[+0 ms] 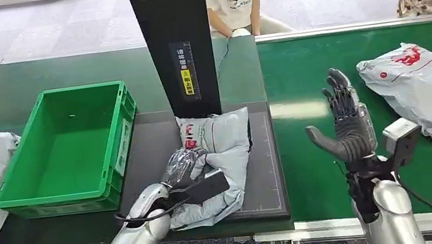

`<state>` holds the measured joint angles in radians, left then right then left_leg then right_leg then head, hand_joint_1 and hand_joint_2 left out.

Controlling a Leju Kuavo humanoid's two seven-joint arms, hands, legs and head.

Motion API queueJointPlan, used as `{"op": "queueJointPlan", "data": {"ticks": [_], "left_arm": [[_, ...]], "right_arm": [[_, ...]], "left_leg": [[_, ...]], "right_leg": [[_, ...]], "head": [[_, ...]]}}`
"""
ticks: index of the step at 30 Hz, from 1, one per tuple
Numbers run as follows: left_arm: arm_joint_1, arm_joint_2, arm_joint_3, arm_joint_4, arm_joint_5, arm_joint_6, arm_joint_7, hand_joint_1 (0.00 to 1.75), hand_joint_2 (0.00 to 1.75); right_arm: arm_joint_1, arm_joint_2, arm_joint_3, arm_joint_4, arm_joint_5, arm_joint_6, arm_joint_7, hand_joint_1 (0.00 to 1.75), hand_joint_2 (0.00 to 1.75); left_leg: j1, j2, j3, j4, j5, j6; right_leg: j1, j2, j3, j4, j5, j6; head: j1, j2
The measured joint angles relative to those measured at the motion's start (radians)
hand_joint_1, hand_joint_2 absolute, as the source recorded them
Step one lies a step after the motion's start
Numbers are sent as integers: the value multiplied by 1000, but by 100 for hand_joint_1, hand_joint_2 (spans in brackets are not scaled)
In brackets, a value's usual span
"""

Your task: Moved the parcel from conveyor to table for the left to box.

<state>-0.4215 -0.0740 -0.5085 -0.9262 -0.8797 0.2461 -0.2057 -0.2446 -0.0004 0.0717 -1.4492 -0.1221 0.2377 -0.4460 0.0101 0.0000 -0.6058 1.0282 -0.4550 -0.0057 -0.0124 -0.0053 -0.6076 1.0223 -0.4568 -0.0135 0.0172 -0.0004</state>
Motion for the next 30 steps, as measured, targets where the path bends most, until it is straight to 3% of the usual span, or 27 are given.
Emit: {"op": "queueJointPlan", "data": {"ticks": [6, 14, 23, 30], "left_arm": [[63, 4, 37, -94, 5, 164, -134, 175, 175], [162, 27, 111, -340, -142, 434, -200, 175, 175], [208, 2, 349, -569, -366, 451, -285, 175, 175], [139, 11, 591, -579, -463, 451, -261, 175, 175]], "right_arm": [[21, 0, -13, -26, 11, 2, 2, 0, 175], [32, 0, -25, -40, -6, -7, 10, 0, 175], [32, 0, -30, -42, -23, -18, 15, 0, 175], [17, 0, -23, -18, -23, -17, 10, 0, 175]], "left_leg": [[0, 0, -1, 0, 0, 0], [0, 0, -3, 0, 0, 0], [0, 0, -2, 0, 0, 0], [1, 0, -2, 0, 1, -1]], "right_leg": [[0, 1, -2, 0, 0, 0], [0, 1, -3, 0, 0, 0], [0, 1, -3, 0, 0, 0], [0, 1, -3, 1, 0, 0]], "head": [[0, 0], [0, 0], [0, 0], [0, 0]]}}
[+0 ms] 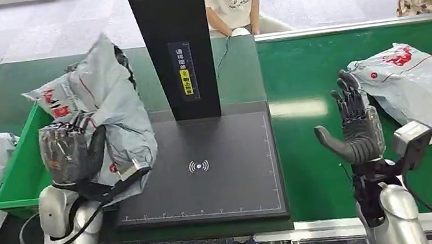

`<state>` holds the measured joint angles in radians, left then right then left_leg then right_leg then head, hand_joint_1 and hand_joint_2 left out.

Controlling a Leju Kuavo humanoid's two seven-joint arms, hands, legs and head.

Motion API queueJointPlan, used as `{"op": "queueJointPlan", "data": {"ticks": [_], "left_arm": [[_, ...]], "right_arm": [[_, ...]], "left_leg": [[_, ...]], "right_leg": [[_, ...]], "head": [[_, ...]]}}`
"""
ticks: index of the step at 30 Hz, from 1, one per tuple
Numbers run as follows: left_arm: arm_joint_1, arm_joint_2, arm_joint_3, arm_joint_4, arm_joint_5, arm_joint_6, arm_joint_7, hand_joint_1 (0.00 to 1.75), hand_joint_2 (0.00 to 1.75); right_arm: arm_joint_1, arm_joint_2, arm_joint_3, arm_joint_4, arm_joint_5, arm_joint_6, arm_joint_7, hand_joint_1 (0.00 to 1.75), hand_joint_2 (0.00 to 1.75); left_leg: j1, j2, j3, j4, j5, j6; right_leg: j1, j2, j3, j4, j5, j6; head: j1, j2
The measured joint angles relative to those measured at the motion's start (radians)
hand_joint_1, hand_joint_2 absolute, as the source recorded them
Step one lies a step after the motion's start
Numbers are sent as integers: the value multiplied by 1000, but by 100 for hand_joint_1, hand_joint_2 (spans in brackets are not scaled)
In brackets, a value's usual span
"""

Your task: Moved the parcel from conveyor to table for the left to box.

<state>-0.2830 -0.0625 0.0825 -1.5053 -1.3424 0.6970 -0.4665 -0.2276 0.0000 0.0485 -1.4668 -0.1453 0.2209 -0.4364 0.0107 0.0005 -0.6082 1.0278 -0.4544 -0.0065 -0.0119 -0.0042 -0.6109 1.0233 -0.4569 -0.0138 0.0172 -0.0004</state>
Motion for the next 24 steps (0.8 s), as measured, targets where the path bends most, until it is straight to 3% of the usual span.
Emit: {"op": "queueJointPlan", "data": {"ticks": [5, 8, 12, 20, 21, 22, 23, 24], "left_arm": [[-54, 40, 117, 46, -65, 0, 118, 175, 175], [-78, 82, 151, 116, -123, -1, 260, 175, 175], [-85, 161, 138, 237, -154, -91, 454, 175, 175], [-123, 249, 59, 425, -194, -337, 555, 175, 175], [-130, 257, 48, 445, -193, -344, 563, 166, 175], [-136, 265, 39, 463, -190, -344, 566, 12, 175], [-139, 273, 30, 478, -183, -340, 566, 0, 175], [-145, 277, 21, 490, -178, -330, 565, 0, 175]], "right_arm": [[-19, 0, 12, 13, 0, 0, 0, 0, 175], [-22, 0, 18, 17, 2, 8, 5, 0, 175], [-25, 0, 23, 27, 6, 20, 5, 0, 175], [-50, 0, 26, 54, 23, 45, 6, 0, 175], [-50, 0, 26, 56, 23, 48, 6, 0, 175], [-50, 0, 26, 57, 24, 48, 6, 0, 175], [-49, 0, 26, 57, 25, 50, 6, 0, 175], [-49, 0, 26, 57, 29, 51, 6, 0, 175]], "left_leg": [[0, 0, 0, 0, 0, 0], [0, 0, 0, 0, 0, 0], [0, 1, 0, 0, 0, 0], [0, 0, -1, 0, 0, 0], [-1, 0, -1, 0, 0, 0], [-1, 1, -1, 0, 0, 0], [-1, 1, -1, 0, 0, 0], [0, 1, -1, 0, 0, 0]], "right_leg": [[0, 0, 0, 0, 0, 0], [0, 0, 0, 0, 0, 0], [0, 1, -1, 0, 0, 0], [0, 1, -1, -1, 0, 0], [0, 1, -1, -1, 0, 0], [0, 1, -1, -1, 0, 0], [0, 1, -2, -1, 0, 0], [0, 1, -2, -1, 0, 0]], "head": [[0, 0], [0, 0], [0, 0], [0, 0], [0, 0], [0, 0], [0, 0], [0, 0]]}}
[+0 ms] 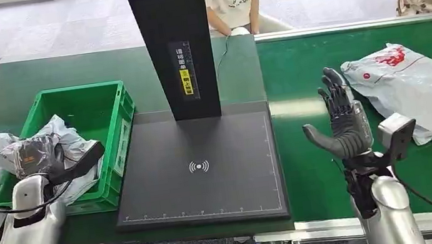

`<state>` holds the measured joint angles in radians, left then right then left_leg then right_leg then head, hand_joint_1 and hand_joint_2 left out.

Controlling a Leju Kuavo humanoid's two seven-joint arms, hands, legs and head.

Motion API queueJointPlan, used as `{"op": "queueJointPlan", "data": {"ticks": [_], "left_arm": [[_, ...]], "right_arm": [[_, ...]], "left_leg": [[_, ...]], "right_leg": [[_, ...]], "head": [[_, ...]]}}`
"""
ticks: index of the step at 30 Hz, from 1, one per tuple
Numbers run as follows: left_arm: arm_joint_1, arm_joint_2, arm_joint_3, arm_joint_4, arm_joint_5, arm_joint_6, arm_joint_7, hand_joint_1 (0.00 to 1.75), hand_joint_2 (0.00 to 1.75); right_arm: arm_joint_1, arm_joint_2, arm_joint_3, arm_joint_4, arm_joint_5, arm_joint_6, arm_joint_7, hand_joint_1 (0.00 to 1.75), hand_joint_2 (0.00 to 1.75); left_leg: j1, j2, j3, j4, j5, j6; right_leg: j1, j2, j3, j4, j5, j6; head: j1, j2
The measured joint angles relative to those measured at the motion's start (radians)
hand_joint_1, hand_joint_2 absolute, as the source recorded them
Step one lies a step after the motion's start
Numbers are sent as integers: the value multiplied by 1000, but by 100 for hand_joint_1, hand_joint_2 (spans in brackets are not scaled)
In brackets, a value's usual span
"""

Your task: Moved the parcel from conveyor to table for the left to box.

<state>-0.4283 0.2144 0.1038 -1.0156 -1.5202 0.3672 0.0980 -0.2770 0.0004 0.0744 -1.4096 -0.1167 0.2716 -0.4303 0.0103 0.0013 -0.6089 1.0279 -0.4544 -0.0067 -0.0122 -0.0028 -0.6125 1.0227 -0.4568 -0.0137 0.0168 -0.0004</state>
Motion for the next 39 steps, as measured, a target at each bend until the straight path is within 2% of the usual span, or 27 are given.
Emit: {"op": "queueJointPlan", "data": {"ticks": [6, 10, 15, 17, 19, 24, 30, 35, 39], "left_arm": [[-34, 21, -31, 60, 53, 198, -25, 0, 175], [-39, 19, -34, 63, 168, 307, -95, 0, 175], [-10, -24, -25, -68, 441, 332, -356, 0, 175], [24, -58, -15, -160, 633, 333, -505, 0, 175], [62, -85, -20, -254, 836, 329, -597, 0, 175], [147, -128, -87, -436, 1205, 121, -668, 0, 175], [185, -156, -170, -489, 1544, -202, -650, 0, 175], [182, -188, -247, -439, 1608, -291, -634, 0, 175], [183, -217, -309, -390, 1621, -307, -601, 0, 175]], "right_arm": [[7, 0, 1, 0, 6, 0, 0, 0, 175], [16, 0, 1, -1, 6, -6, 3, 0, 175], [30, 0, 1, -6, 6, -18, 4, 0, 175], [35, 0, 1, -6, 6, -21, 2, 0, 175], [36, 0, 1, -6, 6, -24, -3, 0, 175], [28, 0, 10, -2, 51, -36, -21, 0, 175], [-9, -1, 77, 18, 173, -83, -28, 0, 175], [-29, -1, 169, 61, 203, -108, -31, 0, 175], [-32, -1, 228, 108, 162, -109, -20, 0, 175]], "left_leg": [[0, 0, 0, 0, 0, 0], [0, 0, 0, 0, 0, 0], [0, 0, 0, 0, 0, 0], [-1, 0, 0, 0, 0, 0], [-1, 0, 0, 0, -1, 1], [0, 0, -1, 0, -1, 1], [0, 0, 0, 0, 0, 1], [0, 0, 0, 0, 0, 0], [0, -1, -1, 0, 0, 0]], "right_leg": [[0, 0, 0, 0, 0, 0], [0, 0, 0, 0, 0, 0], [0, 0, 0, 0, 0, 0], [0, 0, 0, 0, 0, 0], [0, 0, 0, -1, 0, 0], [0, -1, 0, -1, 0, 0], [0, -1, 0, 0, 0, 0], [0, 0, 0, 0, 0, 0], [0, -1, 0, 0, 0, 0]], "head": [[0, 0], [0, 0], [0, 0], [0, 0], [0, 0], [1, 0], [0, 0], [0, 0], [0, 0]]}}
